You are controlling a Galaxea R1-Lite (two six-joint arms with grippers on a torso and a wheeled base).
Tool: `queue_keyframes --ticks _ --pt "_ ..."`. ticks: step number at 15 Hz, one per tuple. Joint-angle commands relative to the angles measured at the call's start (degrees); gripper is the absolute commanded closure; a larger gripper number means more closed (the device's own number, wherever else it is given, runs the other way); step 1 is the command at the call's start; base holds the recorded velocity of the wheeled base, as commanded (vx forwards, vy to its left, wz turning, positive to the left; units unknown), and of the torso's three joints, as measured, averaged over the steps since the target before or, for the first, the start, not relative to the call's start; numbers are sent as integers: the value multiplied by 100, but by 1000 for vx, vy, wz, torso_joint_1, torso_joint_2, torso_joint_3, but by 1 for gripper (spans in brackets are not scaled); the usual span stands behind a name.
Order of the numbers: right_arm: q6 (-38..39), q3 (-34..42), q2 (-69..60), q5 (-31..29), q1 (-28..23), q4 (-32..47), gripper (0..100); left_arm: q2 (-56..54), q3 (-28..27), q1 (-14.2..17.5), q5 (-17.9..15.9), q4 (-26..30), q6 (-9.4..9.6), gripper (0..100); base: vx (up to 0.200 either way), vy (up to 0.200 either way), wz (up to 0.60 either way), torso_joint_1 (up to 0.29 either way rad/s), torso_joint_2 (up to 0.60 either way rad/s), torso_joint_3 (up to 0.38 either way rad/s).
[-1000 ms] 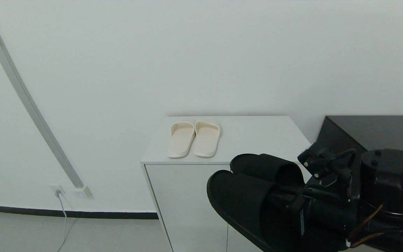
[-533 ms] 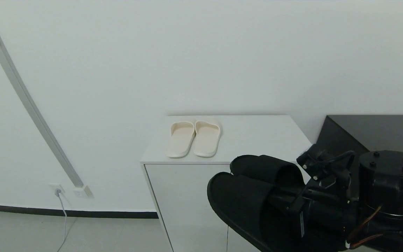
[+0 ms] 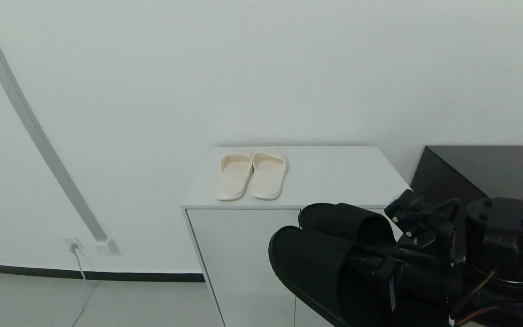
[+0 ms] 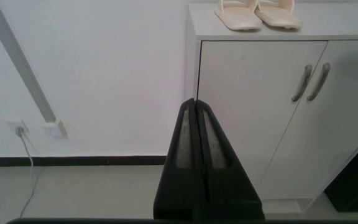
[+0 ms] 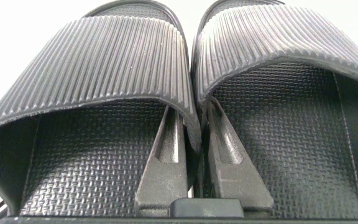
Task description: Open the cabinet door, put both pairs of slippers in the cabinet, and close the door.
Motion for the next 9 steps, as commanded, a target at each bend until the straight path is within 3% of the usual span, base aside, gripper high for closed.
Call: queue_keyframes --ticks 1,7,8,9 --pt "2 25 19 1 10 2 100 7 2 2 -5 1 -7 100 0 0 0 -188 447 242" --pt "2 104 28 1 72 -16 100 7 2 2 -14 1 -24 100 0 0 0 -224 542 309" --pt "2 122 28 1 90 -16 100 7 2 2 -14 1 -24 0 0 0 0 -212 549 320" --pt "2 148 19 -8 98 -24 100 7 -6 2 -23 1 -24 0 0 0 0 -217 540 315"
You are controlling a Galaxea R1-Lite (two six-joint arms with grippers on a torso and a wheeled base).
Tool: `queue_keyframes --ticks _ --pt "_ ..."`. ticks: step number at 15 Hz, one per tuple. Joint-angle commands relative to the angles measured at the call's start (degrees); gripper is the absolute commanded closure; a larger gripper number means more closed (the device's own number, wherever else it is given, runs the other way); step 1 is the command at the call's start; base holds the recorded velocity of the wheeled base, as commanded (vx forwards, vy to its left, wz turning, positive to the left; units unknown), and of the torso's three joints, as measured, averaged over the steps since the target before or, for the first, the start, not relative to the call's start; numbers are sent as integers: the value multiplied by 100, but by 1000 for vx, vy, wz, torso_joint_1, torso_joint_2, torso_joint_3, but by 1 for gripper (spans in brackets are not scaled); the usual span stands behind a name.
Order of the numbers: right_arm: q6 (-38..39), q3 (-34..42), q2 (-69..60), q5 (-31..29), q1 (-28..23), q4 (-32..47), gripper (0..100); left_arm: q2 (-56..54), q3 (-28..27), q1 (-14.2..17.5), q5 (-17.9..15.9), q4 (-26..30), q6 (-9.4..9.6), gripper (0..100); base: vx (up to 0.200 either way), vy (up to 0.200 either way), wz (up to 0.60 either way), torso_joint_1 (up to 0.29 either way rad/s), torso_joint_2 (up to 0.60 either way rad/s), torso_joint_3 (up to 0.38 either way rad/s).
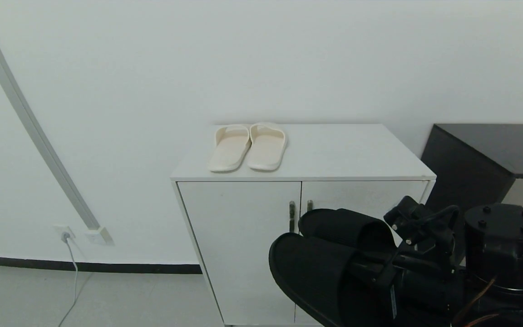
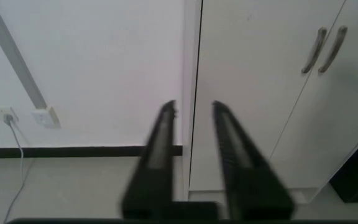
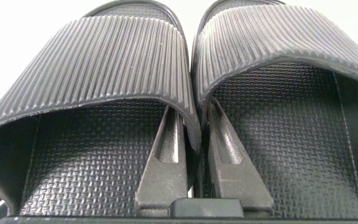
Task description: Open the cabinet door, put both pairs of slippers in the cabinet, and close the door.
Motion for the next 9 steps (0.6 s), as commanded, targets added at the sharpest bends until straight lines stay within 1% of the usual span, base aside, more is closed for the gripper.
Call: queue_keyframes --ticks 1,5,9 --pt "2 19 16 0 11 -7 100 7 0 2 2 -1 0 0 0 0 0 -217 525 325" --pt "-104 45 16 0 11 -7 100 7 0 2 11 -1 9 0 0 0 0 -195 515 316" --pt "-148 80 7 -9 11 -7 100 7 0 -6 2 -1 18 0 0 0 0 -167 488 325"
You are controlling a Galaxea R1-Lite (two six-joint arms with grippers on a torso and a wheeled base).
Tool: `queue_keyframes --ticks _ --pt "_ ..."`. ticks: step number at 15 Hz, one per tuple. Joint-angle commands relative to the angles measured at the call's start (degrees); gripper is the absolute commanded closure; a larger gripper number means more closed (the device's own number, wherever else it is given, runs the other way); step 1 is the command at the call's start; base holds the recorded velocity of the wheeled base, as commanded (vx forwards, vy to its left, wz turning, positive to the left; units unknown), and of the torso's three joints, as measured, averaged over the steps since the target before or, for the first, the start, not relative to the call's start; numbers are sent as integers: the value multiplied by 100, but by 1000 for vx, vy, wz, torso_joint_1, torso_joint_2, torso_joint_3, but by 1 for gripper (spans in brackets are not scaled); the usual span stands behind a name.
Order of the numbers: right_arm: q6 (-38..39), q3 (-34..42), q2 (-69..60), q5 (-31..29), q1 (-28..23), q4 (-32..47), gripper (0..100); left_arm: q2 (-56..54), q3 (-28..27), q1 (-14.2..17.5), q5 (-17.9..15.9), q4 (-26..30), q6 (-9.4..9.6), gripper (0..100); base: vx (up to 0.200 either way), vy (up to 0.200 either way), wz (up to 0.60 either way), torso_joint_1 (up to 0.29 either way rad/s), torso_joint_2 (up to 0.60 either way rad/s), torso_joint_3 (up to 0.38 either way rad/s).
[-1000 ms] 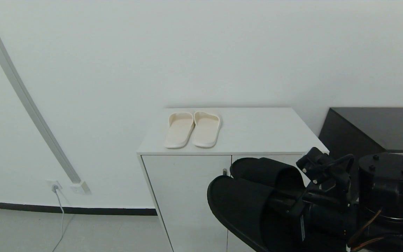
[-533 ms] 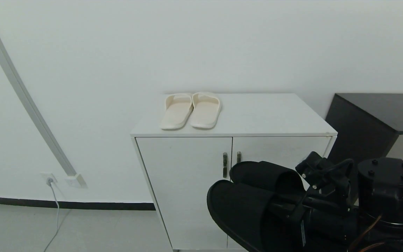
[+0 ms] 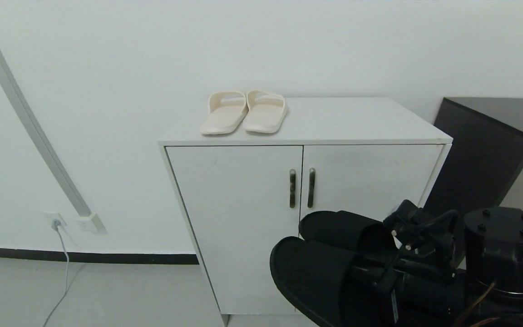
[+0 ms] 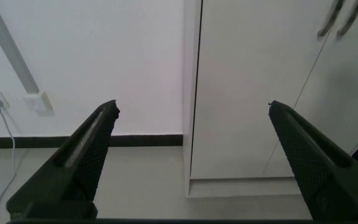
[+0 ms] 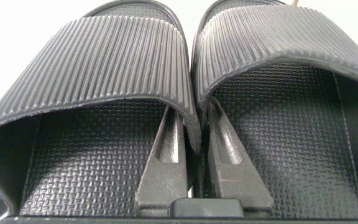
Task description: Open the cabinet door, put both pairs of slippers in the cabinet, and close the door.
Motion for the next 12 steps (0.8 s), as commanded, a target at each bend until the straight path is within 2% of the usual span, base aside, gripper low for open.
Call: queue_keyframes --ticks 1,10,12 --pt "0 9 9 5 2 0 100 7 0 2 2 1 8 0 0 0 0 -149 481 330" --pt "0 44 9 5 2 -9 100 7 -9 2 -7 19 8 0 0 0 0 -98 460 354" --pt "0 52 9 -3 2 -9 100 7 -35 2 11 1 78 0 0 0 0 -29 437 405"
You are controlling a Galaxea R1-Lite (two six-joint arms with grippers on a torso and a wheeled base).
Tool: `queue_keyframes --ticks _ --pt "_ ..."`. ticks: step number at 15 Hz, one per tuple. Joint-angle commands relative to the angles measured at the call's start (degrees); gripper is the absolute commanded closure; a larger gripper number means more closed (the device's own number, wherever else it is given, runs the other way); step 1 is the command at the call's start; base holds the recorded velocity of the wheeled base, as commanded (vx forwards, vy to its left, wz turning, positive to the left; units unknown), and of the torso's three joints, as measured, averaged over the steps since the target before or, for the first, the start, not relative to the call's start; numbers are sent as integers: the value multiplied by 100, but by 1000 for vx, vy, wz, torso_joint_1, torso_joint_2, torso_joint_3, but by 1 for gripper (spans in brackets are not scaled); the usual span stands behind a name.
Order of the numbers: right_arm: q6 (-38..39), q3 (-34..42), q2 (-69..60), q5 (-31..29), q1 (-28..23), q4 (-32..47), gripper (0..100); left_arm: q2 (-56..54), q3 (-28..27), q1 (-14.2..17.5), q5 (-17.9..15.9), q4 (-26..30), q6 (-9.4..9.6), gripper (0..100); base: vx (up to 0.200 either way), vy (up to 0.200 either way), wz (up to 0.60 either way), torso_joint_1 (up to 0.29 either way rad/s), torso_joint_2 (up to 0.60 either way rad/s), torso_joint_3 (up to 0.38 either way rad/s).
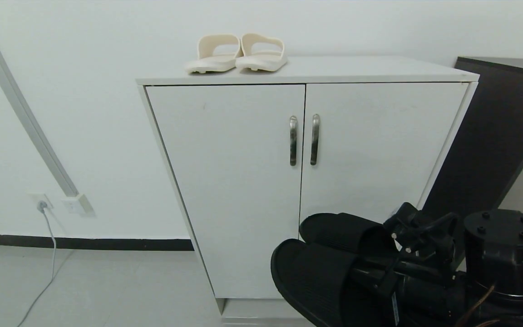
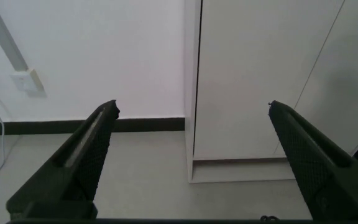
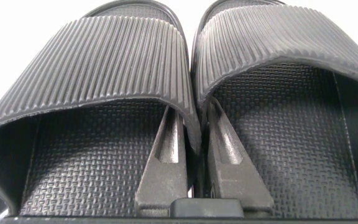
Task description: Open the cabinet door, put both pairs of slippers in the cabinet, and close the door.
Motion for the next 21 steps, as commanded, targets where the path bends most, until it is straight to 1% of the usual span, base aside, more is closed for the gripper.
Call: queue_keyframes --ticks 1,2,3,4,5,6,7,9,11,12,13,14,15,16,17,18,19,21 --pt "0 9 9 -1 2 -6 100 7 -24 0 8 -16 78 0 0 0 0 -2 242 207" --pt "0 9 9 -1 2 -6 100 60 -24 -9 8 -16 201 0 0 0 0 0 0 0" --pt "0 9 9 -1 2 2 100 227 -138 -9 8 -33 245 0 0 0 0 0 0 0" --pt "0 9 9 -10 2 2 100 341 -411 -9 8 -42 157 0 0 0 0 0 0 0" --pt "0 44 9 -10 2 -6 100 851 -1184 0 26 -24 -370 0 0 0 0 0 0 0" --pt "0 35 9 -10 2 -6 100 1141 -1369 -9 -9 -33 -317 0 0 0 0 0 0 0" --pt "-9 35 9 -10 2 -15 100 1440 -1422 -53 -106 -42 -247 0 0 0 0 0 0 0" --pt "-9 62 9 -10 2 -86 100 2055 -1474 -229 -765 -165 -256 0 0 0 0 -4 109 74" --pt "-18 114 9 -10 2 -86 100 2653 -1597 -237 -1301 -569 -256 0 0 0 0 0 117 61" --pt "-53 123 18 8 2 -86 100 3075 -1729 -237 -1688 -807 -256 0 0 0 0 -2 51 41" --pt "-88 123 27 26 2 -86 100 3505 -1852 -237 -1934 -1035 -265 0 0 0 0 0 0 0" --pt "-88 141 9 26 2 -86 100 3866 -1931 -255 -2049 -1299 -265 0 0 0 0 0 0 0" --pt "-88 176 0 34 2 -86 100 4208 -1984 -387 -2110 -1554 -273 0 0 0 0 0 0 0" --pt "-88 193 0 52 2 -86 100 4551 -2011 -677 -2110 -1879 -396 0 0 0 0 0 0 0" --pt "-88 193 0 61 2 -86 100 4709 -2019 -879 -2110 -2037 -484 0 0 0 0 0 0 0" --pt "-88 202 0 131 2 -86 100 4982 -2081 -1266 -2092 -2310 -634 0 0 0 0 0 0 0" --pt "-88 211 0 175 2 -86 100 5193 -2195 -1556 -2092 -2450 -730 0 0 0 0 0 0 0" --pt "-88 237 -26 184 2 -86 100 5527 -2538 -2004 -2092 -2459 -765 0 0 0 0 0 0 0"
